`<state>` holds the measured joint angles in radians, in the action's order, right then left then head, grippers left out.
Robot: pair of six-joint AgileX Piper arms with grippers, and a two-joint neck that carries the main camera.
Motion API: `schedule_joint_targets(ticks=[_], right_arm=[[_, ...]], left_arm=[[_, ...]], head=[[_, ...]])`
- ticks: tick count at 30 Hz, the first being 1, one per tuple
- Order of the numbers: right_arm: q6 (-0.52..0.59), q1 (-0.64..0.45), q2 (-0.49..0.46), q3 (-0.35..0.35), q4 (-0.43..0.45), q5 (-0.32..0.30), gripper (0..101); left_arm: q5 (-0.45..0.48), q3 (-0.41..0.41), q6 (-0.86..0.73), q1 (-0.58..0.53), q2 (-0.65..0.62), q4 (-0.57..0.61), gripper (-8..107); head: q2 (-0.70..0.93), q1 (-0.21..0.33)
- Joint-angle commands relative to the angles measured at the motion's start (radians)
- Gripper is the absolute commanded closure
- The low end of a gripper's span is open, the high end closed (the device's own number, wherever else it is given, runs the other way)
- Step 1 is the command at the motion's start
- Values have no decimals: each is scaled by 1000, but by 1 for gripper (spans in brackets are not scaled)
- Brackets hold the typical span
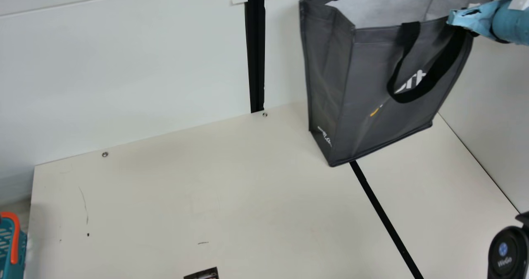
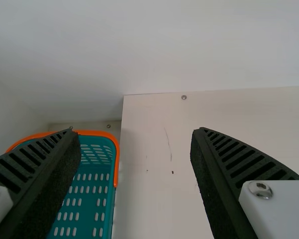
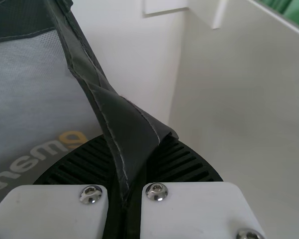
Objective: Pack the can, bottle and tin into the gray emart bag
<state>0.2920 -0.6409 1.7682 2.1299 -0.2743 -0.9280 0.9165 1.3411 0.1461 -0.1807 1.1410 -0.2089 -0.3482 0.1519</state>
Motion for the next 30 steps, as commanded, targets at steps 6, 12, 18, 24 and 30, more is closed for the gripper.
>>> schedule_joint_targets(ticks=[6,12,18,24,30], right_arm=[[-15,-74,59,80,7,-29,101],[-32,-117,110,149,15,-55,81],[-44,-138,141,210,10,-68,61],[-43,-142,156,277,-10,-83,41],[-38,-134,160,340,-36,-95,21]], left_arm=[[0,0,0,0,0,0,9],[0,0,0,0,0,0,9],[0,0,0,0,0,0,9],[0,0,0,0,0,0,9],[0,0,0,0,0,0,9]], head=[[-1,23],[-1,23],[-1,23],[-1,23],[-1,23]])
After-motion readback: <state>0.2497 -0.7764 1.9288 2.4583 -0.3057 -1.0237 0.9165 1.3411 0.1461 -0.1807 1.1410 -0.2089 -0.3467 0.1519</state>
